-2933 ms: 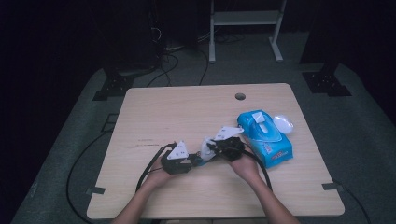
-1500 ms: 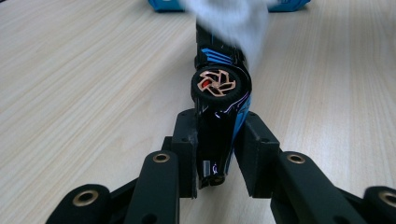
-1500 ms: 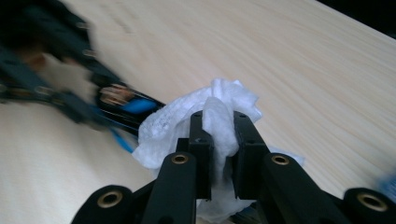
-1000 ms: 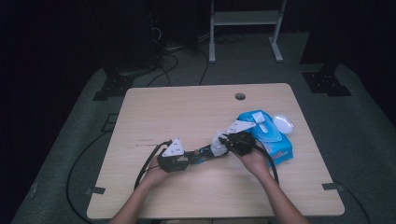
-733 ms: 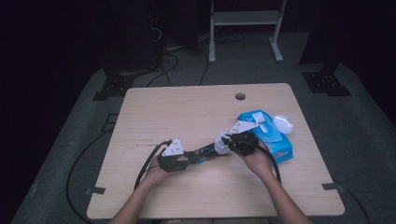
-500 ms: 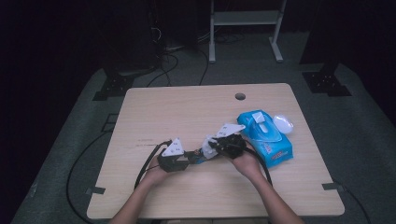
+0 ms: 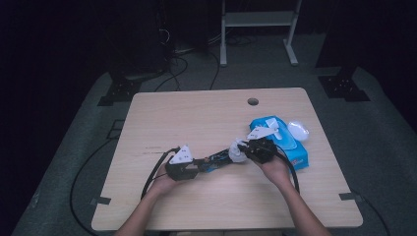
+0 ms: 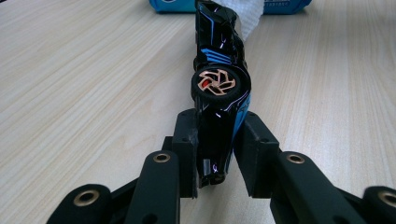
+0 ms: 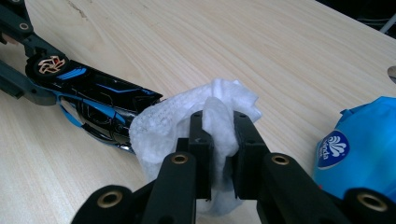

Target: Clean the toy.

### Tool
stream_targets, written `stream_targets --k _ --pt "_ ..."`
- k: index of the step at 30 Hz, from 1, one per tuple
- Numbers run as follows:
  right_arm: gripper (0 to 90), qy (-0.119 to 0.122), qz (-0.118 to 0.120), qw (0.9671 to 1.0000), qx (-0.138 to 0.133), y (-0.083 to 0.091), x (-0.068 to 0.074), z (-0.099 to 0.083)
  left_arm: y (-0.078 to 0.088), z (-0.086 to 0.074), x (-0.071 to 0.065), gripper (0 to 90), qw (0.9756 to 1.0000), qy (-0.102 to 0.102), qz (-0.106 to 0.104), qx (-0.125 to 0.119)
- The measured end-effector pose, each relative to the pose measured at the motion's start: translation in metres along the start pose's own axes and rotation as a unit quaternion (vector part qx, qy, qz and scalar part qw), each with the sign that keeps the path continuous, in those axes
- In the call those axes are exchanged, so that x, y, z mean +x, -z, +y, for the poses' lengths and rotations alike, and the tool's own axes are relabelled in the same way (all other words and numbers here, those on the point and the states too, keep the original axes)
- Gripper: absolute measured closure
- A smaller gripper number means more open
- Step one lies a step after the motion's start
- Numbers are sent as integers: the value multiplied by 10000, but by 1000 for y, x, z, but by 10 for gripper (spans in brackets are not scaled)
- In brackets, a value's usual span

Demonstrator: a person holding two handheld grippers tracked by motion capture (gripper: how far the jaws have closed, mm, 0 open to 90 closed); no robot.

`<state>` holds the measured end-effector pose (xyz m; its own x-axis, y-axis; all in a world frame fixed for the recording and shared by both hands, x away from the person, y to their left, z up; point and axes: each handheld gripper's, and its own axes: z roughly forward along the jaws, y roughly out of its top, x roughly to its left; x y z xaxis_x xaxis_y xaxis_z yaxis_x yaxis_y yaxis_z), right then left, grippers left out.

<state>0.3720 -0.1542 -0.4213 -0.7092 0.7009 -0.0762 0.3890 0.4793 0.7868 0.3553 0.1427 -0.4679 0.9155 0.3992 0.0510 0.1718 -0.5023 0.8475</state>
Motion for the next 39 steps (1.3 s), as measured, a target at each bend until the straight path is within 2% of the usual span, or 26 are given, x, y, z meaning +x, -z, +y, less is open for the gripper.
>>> stream_targets --k 5,7,10,13,16,18,20,22,24,25,27,29,31,35,39 --pt "798 96 48 9999 -95 -2 8 5 0 0 0 704 10000 -22 2 23" --pt "798 117 205 9996 -160 -5 14 10 0 0 0 704 10000 -56 5 37" --pt "798 388 391 9983 -173 -12 29 19 1 1 -1 704 9999 -109 19 59" --pt "798 539 401 9977 -97 -15 38 21 1 1 -1 705 9999 -105 20 60" --pt "798 376 380 9985 -98 -15 34 22 0 1 -1 705 9999 -104 20 52" --pt "799 372 499 9980 -149 -16 38 24 -1 2 -2 705 9999 -109 9 55" --pt "798 392 758 9961 -223 -20 49 28 -2 4 -3 705 9999 -131 -1 78" --pt "798 534 974 9936 -220 -28 67 34 -2 4 -4 704 9999 -127 -19 77" --pt "798 670 1083 9917 -165 -35 78 38 -2 3 -4 705 9999 -133 -11 80" --pt "798 709 1057 9918 -146 -37 80 39 -1 3 -3 704 9999 -131 -1 94" --pt "798 716 1035 9920 -139 -37 78 40 0 2 -3 705 9999 -110 -7 77" --pt "798 669 935 9933 -88 -34 68 38 0 3 -2 705 9999 -136 -4 78" --pt "798 616 720 9955 -26 -30 56 35 0 2 -2 705 9999 -140 -5 62" --pt "798 331 408 9986 61 -19 27 26 0 2 -1 705 9999 -147 -4 77" --pt "797 223 198 9995 122 -12 12 18 0 2 0 704 9999 -108 6 65"
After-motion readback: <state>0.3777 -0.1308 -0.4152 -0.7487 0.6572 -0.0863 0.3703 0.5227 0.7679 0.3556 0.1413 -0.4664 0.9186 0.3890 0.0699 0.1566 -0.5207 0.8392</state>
